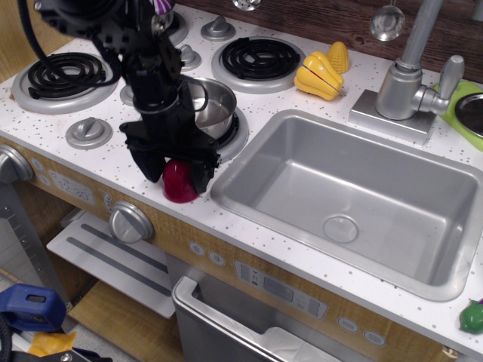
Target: Put sweet potato in pan which is on stove
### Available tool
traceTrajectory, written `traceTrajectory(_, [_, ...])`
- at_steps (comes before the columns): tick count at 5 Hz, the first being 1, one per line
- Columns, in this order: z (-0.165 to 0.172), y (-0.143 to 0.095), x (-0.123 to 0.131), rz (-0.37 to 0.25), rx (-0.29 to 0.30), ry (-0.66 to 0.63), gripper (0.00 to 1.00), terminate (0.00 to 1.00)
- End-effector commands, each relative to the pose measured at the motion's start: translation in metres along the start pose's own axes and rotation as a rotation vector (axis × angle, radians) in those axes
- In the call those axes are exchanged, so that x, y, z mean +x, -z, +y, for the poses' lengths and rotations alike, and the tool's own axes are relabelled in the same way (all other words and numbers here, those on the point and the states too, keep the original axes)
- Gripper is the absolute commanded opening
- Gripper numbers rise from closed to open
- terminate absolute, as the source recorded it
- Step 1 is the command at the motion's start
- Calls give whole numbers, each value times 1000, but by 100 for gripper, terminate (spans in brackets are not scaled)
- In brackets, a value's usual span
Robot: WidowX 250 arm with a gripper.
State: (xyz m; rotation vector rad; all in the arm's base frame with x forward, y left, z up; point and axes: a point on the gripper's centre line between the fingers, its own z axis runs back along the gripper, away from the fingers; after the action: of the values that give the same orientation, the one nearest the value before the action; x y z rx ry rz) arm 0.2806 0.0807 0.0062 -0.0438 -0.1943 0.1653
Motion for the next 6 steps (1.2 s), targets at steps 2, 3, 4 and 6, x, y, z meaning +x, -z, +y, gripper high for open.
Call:
traceTrajectory(2, [1, -11, 6, -62, 27, 23, 0, 0])
traceTrajectory(3, [1, -41, 11, -45, 128, 60, 0, 0])
traceTrajectory(4, [-2, -68, 15, -44, 211, 86, 0, 0])
traceTrajectory(6, [17, -92, 65, -66, 229, 202, 0, 0])
